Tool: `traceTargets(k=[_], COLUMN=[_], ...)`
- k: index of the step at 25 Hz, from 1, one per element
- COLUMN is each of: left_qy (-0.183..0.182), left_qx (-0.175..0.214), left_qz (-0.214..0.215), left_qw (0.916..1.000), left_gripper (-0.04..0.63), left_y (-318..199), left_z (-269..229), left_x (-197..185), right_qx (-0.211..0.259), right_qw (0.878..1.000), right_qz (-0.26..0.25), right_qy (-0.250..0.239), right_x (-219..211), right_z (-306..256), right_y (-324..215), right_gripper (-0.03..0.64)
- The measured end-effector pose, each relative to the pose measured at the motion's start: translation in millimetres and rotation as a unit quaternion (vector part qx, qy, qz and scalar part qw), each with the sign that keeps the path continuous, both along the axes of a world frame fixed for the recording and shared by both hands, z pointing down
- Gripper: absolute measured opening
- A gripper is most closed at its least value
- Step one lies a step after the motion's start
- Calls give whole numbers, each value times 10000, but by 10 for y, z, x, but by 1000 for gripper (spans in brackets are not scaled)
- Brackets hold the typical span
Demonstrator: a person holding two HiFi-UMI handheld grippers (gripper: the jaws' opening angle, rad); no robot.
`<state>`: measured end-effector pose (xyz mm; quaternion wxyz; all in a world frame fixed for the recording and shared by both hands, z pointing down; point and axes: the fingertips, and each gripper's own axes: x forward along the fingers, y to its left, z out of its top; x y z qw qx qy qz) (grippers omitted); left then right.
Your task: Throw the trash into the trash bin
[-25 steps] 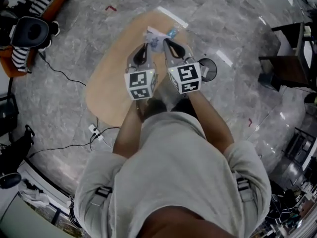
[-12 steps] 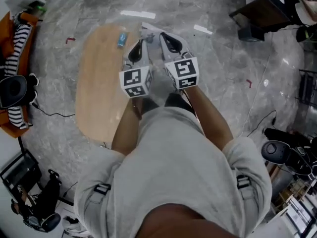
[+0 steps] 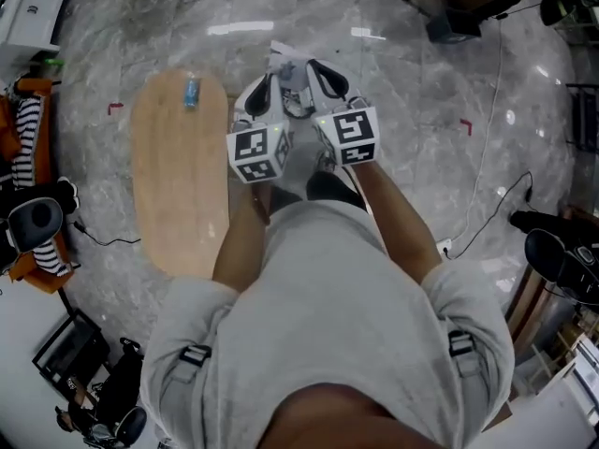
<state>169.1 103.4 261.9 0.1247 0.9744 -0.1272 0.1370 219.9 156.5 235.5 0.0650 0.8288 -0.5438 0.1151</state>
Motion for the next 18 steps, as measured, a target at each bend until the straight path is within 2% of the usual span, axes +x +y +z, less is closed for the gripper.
traceTargets(k=[4,8,13,18], left_qy=[-120,-276,-599,-735], left_qx=[20,7,-213,-588], left_qz=[-14,-65,-114,-38], left_qw=[9999,9996,9979,9956], left_gripper=[20,20,20,20], left_y=[298,396,299,-14], left_z=[101,246,572,919], left_x=[269,366,284,301], right_qx=[-18,-2,-139,-504], right_qw=[10000,9998,9986,9958], right_qz=[10,-55,-24,156], right_qy=[-80,-188,-508,-743], right_x=[291,424,418,394], right_z=[136,255,585,972], right_y=[315,367,297,38], right_gripper=[8,8,8,8])
